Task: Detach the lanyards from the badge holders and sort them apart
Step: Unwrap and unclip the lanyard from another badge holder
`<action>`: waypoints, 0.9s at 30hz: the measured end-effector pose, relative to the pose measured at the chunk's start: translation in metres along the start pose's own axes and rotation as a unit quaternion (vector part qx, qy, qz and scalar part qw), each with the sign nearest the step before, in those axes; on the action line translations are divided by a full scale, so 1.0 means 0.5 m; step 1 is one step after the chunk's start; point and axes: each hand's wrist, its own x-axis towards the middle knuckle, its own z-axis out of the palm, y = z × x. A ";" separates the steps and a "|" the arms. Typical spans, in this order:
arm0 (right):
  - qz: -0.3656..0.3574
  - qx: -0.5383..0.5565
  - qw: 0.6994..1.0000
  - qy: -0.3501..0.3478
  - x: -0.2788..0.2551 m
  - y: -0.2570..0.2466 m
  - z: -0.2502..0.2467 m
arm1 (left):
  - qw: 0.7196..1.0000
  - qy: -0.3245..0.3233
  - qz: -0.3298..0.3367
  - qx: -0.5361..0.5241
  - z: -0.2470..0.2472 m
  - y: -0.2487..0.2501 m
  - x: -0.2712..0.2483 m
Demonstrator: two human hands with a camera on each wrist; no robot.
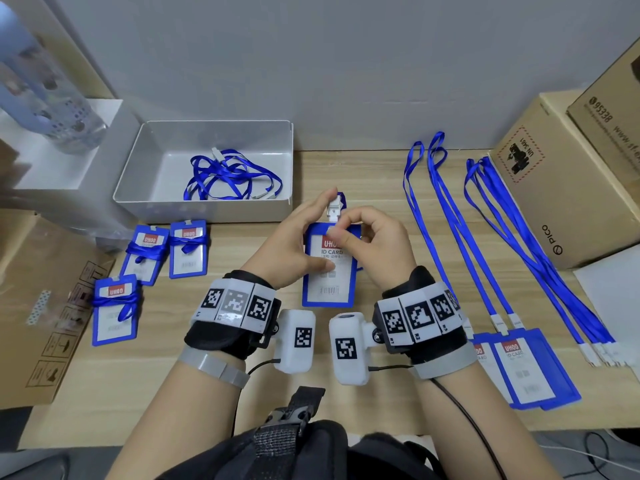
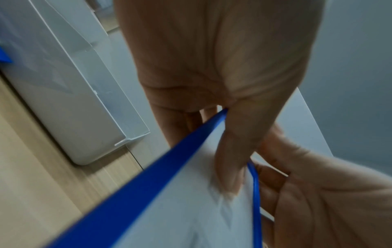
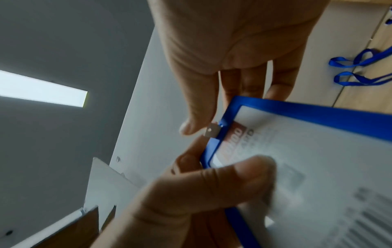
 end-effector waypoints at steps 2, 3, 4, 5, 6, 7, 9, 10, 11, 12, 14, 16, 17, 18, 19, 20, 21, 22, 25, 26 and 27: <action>0.015 0.030 0.999 0.006 0.005 0.000 -0.004 | 1.000 -0.004 0.006 -0.001 0.000 0.002 -0.001; 0.023 0.036 0.999 0.008 0.007 0.001 -0.006 | 1.000 -0.008 0.009 0.002 0.000 0.002 -0.002; 0.028 0.040 0.999 0.005 0.008 0.001 -0.008 | 1.000 -0.013 0.012 0.010 0.001 0.003 -0.002; 0.032 0.048 0.998 0.000 0.009 0.001 -0.010 | 1.000 -0.017 0.014 0.016 0.001 0.004 -0.003; 0.037 0.062 0.997 -0.005 0.008 0.000 -0.011 | 0.999 -0.022 0.016 0.017 0.001 0.005 -0.004; 0.041 0.078 0.996 -0.010 0.008 -0.002 -0.013 | 0.999 -0.026 0.016 0.010 0.002 0.007 -0.006; 0.043 0.087 0.995 -0.021 0.007 -0.004 -0.016 | 0.999 -0.029 0.011 -0.006 0.003 0.008 -0.008; 0.044 0.080 0.996 -0.024 0.008 -0.004 -0.017 | 1.000 -0.024 0.008 -0.007 0.003 0.007 -0.009; 0.045 0.077 0.996 -0.023 0.009 -0.002 -0.019 | 1.000 -0.011 0.003 -0.007 0.003 0.005 -0.010; 0.047 0.081 0.995 -0.016 0.010 -0.001 -0.020 | 1.000 0.007 -0.003 -0.011 0.003 0.002 -0.010; 0.049 0.104 0.993 0.006 0.010 -0.001 -0.023 | 0.998 0.041 -0.011 -0.036 0.003 -0.003 -0.012; 0.050 0.124 0.991 0.030 0.008 -0.003 -0.025 | 0.997 0.043 -0.018 -0.063 0.002 -0.007 -0.012; 0.052 0.131 0.989 0.043 0.007 -0.004 -0.024 | 0.997 0.033 -0.020 -0.064 0.002 -0.010 -0.009; 0.054 0.133 0.988 0.055 0.006 -0.004 -0.024 | 0.998 0.023 -0.021 -0.057 0.001 -0.011 -0.007; 0.054 0.128 0.988 0.066 0.006 -0.003 -0.023 | 0.999 0.013 -0.019 -0.049 0.002 -0.011 -0.005; 0.054 0.119 0.988 0.078 0.006 0.000 -0.023 | 0.999 0.008 -0.014 -0.040 0.002 -0.010 -0.004; 0.055 0.111 0.988 0.092 0.007 0.004 -0.024 | 0.999 0.005 -0.006 -0.032 0.003 -0.008 -0.004; 0.056 0.104 0.987 0.108 0.009 0.007 -0.028 | 1.000 0.005 0.002 -0.026 0.003 -0.006 -0.005; 0.055 0.125 0.982 0.134 0.013 0.007 -0.043 | 1.000 0.016 0.007 -0.026 0.001 -0.005 -0.006; 0.054 0.145 0.980 0.126 0.013 0.002 -0.047 | 0.999 0.020 0.001 -0.027 -0.001 -0.007 -0.005; 0.052 0.163 0.979 0.110 0.013 -0.003 -0.049 | 0.999 0.020 -0.005 -0.027 -0.003 -0.010 -0.003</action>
